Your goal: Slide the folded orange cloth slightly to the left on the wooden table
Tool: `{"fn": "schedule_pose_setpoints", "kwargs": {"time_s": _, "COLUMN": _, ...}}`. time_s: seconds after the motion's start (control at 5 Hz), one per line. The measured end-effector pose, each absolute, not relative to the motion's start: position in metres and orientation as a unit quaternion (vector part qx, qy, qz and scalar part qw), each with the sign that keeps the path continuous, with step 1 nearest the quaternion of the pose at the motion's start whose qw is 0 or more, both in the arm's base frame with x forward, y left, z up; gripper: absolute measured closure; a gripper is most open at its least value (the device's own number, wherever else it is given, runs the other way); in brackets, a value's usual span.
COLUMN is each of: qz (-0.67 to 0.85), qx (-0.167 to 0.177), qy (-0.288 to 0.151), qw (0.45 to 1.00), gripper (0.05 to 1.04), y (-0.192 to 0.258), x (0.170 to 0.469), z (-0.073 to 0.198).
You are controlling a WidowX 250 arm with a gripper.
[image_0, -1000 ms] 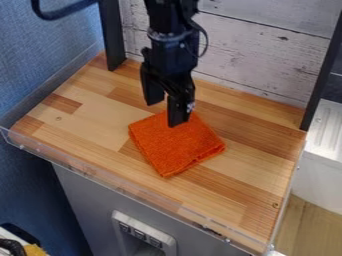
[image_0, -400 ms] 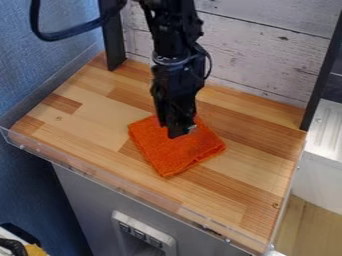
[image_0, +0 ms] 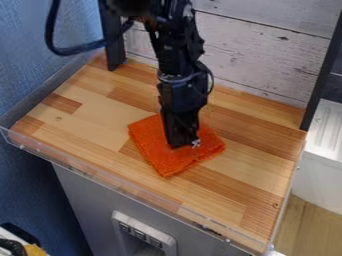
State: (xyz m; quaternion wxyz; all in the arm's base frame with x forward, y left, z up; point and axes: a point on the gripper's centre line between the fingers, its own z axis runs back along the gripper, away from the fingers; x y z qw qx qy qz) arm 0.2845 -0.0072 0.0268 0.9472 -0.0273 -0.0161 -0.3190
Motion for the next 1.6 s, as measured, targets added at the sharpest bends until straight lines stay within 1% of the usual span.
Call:
{"fn": "schedule_pose_setpoints", "kwargs": {"time_s": 0.2, "qz": -0.326, "qx": -0.032, "qy": -0.008, "qw": 0.945, "gripper": 1.024, "y": -0.008, "x": 0.287, "z": 0.022}}
{"fn": "schedule_pose_setpoints", "kwargs": {"time_s": 0.4, "qz": -0.326, "qx": -0.036, "qy": 0.010, "qw": 0.945, "gripper": 1.024, "y": -0.007, "x": 0.291, "z": 0.016}}
{"fn": "schedule_pose_setpoints", "kwargs": {"time_s": 0.6, "qz": -0.323, "qx": -0.034, "qy": 0.023, "qw": 0.945, "gripper": 1.025, "y": -0.005, "x": 0.294, "z": 0.011}}
{"fn": "schedule_pose_setpoints", "kwargs": {"time_s": 0.8, "qz": -0.292, "qx": -0.023, "qy": 0.030, "qw": 0.956, "gripper": 1.025, "y": -0.001, "x": 0.294, "z": 0.010}}
{"fn": "schedule_pose_setpoints", "kwargs": {"time_s": 1.2, "qz": -0.182, "qx": 0.007, "qy": 0.036, "qw": 0.983, "gripper": 1.025, "y": 0.007, "x": 0.288, "z": 0.008}}
{"fn": "schedule_pose_setpoints", "kwargs": {"time_s": 1.4, "qz": -0.136, "qx": 0.020, "qy": 0.030, "qw": 0.990, "gripper": 1.000, "y": 0.010, "x": 0.287, "z": 0.008}}
{"fn": "schedule_pose_setpoints", "kwargs": {"time_s": 1.6, "qz": -0.090, "qx": 0.024, "qy": 0.035, "qw": 0.995, "gripper": 0.846, "y": 0.020, "x": 0.280, "z": 0.013}}
